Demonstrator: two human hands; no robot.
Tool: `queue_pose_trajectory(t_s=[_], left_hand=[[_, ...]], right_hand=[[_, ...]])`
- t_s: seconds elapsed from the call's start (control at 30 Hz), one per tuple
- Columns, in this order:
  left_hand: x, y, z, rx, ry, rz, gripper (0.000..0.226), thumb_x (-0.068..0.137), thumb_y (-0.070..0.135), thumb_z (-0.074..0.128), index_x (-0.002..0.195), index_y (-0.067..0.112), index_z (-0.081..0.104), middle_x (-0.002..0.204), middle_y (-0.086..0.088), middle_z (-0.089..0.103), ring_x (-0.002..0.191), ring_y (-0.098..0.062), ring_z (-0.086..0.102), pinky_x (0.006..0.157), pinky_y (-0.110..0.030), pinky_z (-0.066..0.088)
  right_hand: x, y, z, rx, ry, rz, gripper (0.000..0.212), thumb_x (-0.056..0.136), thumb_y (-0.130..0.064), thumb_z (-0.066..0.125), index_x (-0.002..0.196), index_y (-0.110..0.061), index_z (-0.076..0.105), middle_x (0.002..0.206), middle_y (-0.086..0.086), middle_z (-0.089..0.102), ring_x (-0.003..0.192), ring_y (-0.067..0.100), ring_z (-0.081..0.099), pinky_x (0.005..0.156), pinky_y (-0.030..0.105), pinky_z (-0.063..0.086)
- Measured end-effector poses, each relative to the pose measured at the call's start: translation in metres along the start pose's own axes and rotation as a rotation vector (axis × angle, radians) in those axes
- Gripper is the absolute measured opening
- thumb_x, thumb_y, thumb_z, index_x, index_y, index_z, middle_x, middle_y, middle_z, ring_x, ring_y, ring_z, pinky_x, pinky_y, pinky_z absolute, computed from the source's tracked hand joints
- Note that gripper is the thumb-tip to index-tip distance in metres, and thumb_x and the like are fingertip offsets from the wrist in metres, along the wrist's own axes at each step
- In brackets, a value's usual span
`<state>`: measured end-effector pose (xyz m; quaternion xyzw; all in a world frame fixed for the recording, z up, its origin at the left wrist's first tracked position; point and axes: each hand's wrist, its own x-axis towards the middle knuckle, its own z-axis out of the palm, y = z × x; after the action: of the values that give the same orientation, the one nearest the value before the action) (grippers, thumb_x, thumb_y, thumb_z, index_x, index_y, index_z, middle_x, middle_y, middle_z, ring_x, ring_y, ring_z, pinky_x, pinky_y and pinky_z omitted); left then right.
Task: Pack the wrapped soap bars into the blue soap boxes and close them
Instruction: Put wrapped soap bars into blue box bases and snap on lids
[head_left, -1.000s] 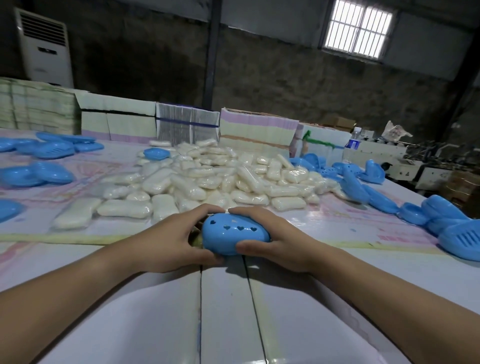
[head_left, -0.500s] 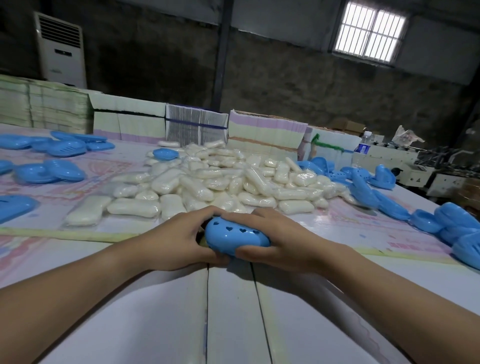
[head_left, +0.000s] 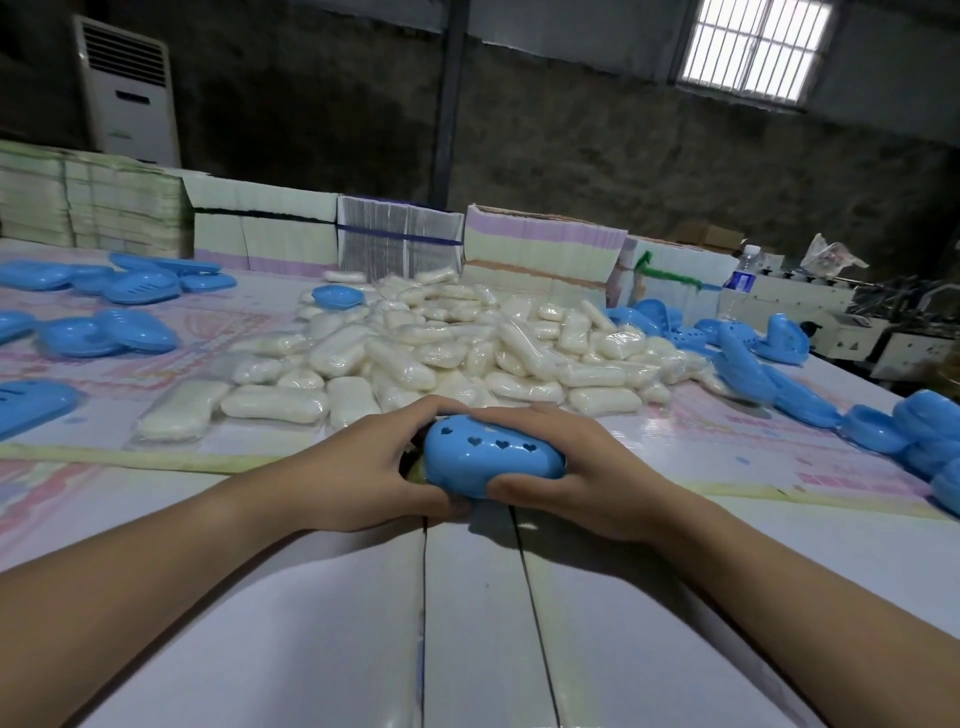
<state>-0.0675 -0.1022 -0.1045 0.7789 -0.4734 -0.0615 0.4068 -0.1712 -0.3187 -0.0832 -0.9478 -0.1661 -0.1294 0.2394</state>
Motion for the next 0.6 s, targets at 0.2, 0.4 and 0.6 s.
queue_pose_trajectory(t_s=[0.2, 0.4, 0.6], left_hand=[[-0.0009, 0.001, 0.0005, -0.001, 0.001, 0.016, 0.079, 0.072, 0.03, 0.088, 0.13, 0.058, 0.042, 0.116, 0.034, 0.062, 0.108, 0.007, 0.061, 0.086, -0.009, 0.049], [-0.0006, -0.0001, 0.0017, -0.005, 0.022, 0.021, 0.074, 0.07, 0.03, 0.089, 0.128, 0.054, 0.05, 0.118, 0.027, 0.065, 0.109, 0.002, 0.063, 0.092, -0.025, 0.053], [-0.0013, -0.0007, 0.0019, 0.023, 0.042, 0.024, 0.064, 0.071, 0.025, 0.089, 0.123, 0.046, 0.058, 0.112, 0.025, 0.067, 0.105, 0.001, 0.064, 0.091, -0.025, 0.053]], right_hand=[[-0.0028, 0.0005, -0.0008, 0.203, -0.07, 0.07, 0.043, 0.087, -0.047, 0.062, 0.123, -0.06, 0.042, 0.119, -0.038, 0.051, 0.108, -0.009, 0.053, 0.088, 0.008, 0.042], [-0.0001, -0.0036, -0.0048, 0.023, -0.083, 0.046, 0.046, 0.093, -0.044, 0.06, 0.134, -0.054, 0.042, 0.115, -0.03, 0.057, 0.103, -0.003, 0.056, 0.083, 0.009, 0.041], [0.0059, -0.0037, -0.0021, -0.176, -0.098, -0.002, 0.051, 0.092, -0.057, 0.053, 0.139, -0.047, 0.039, 0.113, -0.021, 0.06, 0.095, 0.005, 0.055, 0.083, 0.035, 0.049]])
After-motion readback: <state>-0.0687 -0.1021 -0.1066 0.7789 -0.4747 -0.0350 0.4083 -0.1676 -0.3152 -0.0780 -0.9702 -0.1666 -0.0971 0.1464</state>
